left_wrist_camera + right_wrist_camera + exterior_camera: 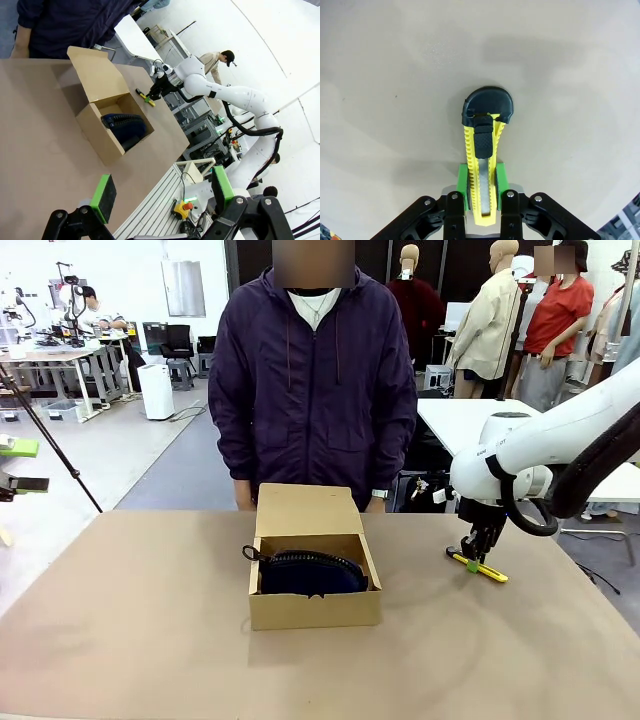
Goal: Pack the items into the box.
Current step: Pick up the item indicated by the person and place it inside the Mailer Box.
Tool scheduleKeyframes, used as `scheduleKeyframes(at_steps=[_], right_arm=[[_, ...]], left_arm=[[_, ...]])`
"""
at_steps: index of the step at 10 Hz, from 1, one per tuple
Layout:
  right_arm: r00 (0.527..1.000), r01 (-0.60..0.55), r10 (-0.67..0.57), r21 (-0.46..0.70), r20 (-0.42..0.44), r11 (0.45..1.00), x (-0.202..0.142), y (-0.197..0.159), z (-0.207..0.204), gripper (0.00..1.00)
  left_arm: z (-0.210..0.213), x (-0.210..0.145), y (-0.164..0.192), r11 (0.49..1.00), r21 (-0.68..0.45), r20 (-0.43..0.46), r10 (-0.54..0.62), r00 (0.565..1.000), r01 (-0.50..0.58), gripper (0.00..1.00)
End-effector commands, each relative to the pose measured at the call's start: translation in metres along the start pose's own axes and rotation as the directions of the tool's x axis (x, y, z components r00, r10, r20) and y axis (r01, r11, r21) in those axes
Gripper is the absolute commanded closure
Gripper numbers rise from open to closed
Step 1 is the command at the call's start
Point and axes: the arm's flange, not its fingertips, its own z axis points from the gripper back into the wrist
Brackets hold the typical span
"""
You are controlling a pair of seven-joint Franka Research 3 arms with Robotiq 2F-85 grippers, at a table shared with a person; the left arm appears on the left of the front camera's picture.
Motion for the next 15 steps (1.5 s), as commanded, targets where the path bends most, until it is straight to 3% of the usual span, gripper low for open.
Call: scheduleKeyframes(at_steps=[1, 3, 5, 10, 11, 12, 15], right_arm=[[0.999, -0.032, 0.032, -0.007, -0.014, 0.999, -0.009, 0.006, 0.023, 1.00], [0.998, -0.049, 0.050, 0.039, -0.025, 0.998, -0.035, 0.015, 0.087, 1.00], [0.989, -0.138, 0.141, 0.062, -0.037, 0.988, -0.069, 0.035, 0.149, 1.00], [0.962, -0.271, 0.268, 0.037, 0.058, 0.962, -0.187, 0.112, 0.197, 1.00], [0.964, -0.257, 0.253, 0.037, 0.087, 0.966, -0.194, 0.113, 0.195, 1.00], [0.970, -0.244, 0.244, 0.056, -0.002, 0.968, -0.163, 0.102, 0.202, 1.00], [0.970, -0.244, 0.244, 0.056, -0.002, 0.968, -0.163, 0.102, 0.202, 1.00]], left_arm=[[0.004, -0.001, -0.002, 1.000, -0.002, -0.018, 0.006, 1.000, -0.006, 0.00], [0.004, -0.001, -0.002, 1.000, -0.002, -0.018, 0.006, 1.000, -0.006, 0.00], [0.004, -0.001, -0.002, 1.000, -0.002, -0.018, 0.006, 1.000, -0.006, 0.00], [0.004, -0.001, -0.002, 1.000, -0.002, -0.018, 0.006, 1.000, -0.006, 0.00], [0.004, -0.001, -0.002, 1.000, -0.002, -0.018, 0.006, 1.000, -0.006, 0.00], [0.004, -0.001, -0.002, 1.000, -0.002, -0.018, 0.006, 1.000, -0.006, 0.00], [0.004, -0.001, -0.002, 1.000, -0.002, -0.018, 0.006, 1.000, -0.006, 0.00]])
